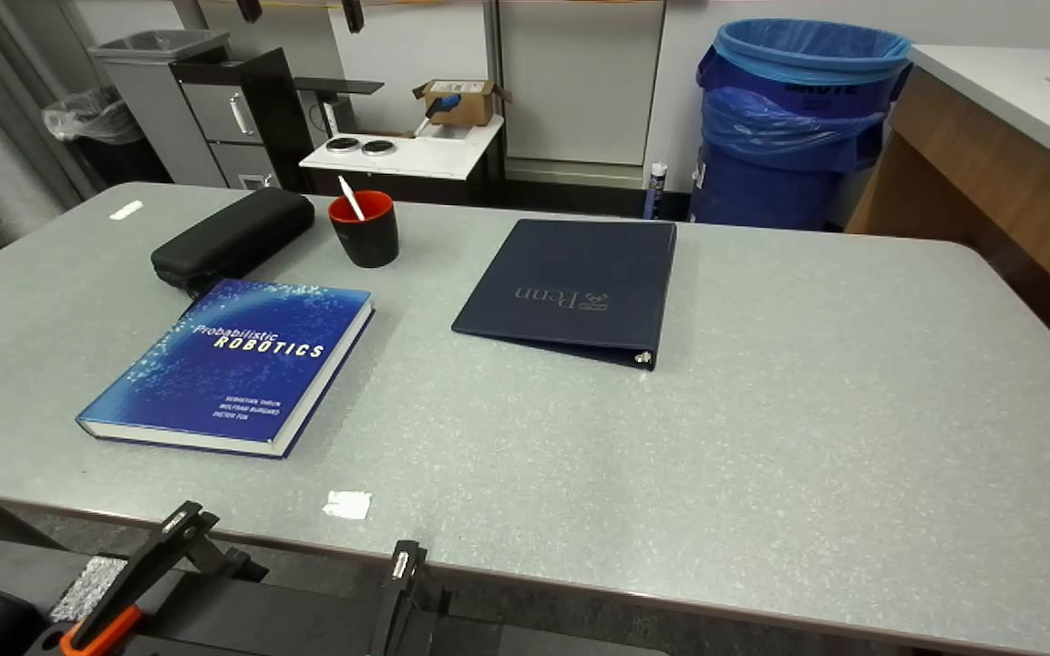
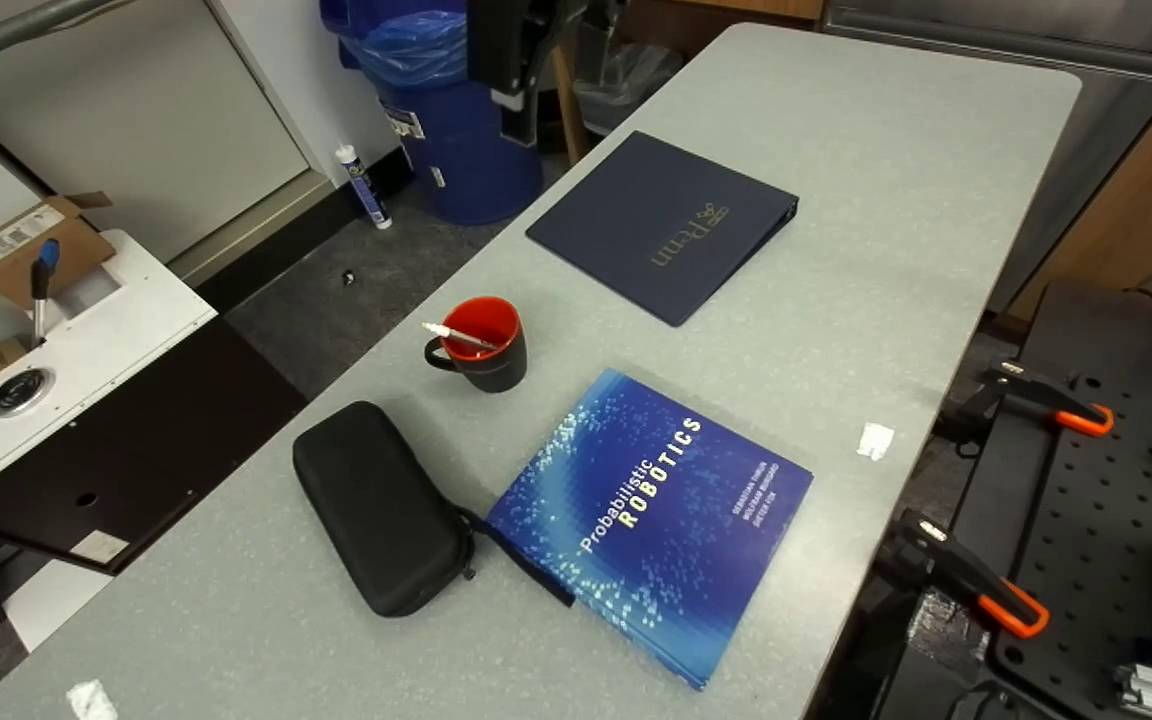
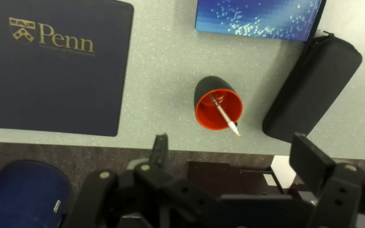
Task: Remove the pen from the mug and put it on the table
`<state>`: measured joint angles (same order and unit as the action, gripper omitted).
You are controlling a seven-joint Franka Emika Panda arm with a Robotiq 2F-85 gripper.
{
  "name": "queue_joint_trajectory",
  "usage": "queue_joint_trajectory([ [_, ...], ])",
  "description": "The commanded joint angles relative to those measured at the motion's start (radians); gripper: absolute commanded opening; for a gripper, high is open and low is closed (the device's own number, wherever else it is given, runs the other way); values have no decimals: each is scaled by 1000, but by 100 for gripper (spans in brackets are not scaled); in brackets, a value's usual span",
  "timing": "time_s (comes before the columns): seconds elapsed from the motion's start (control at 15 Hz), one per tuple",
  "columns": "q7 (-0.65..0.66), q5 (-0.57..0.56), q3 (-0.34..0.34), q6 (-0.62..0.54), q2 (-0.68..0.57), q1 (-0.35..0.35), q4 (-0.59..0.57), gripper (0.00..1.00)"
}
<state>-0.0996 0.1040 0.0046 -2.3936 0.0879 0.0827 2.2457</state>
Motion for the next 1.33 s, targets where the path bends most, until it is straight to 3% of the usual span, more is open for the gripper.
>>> queue_joint_trajectory([
  [0.0,-23,14,17,-6,-57,-3,-50,100],
  [0.2,-37,16,37,-18,-153,3,-128,100],
  [0.53,30,-74,73,14,-371,14,-342,100],
  [1.0,76,-159,69,53,-640,63,-620,100],
  [1.13,50,-141,83,85,-664,59,-661,100],
  [1.2,47,-137,82,19,-621,52,-570,100],
  [1.27,47,-137,83,21,-633,54,-582,100],
])
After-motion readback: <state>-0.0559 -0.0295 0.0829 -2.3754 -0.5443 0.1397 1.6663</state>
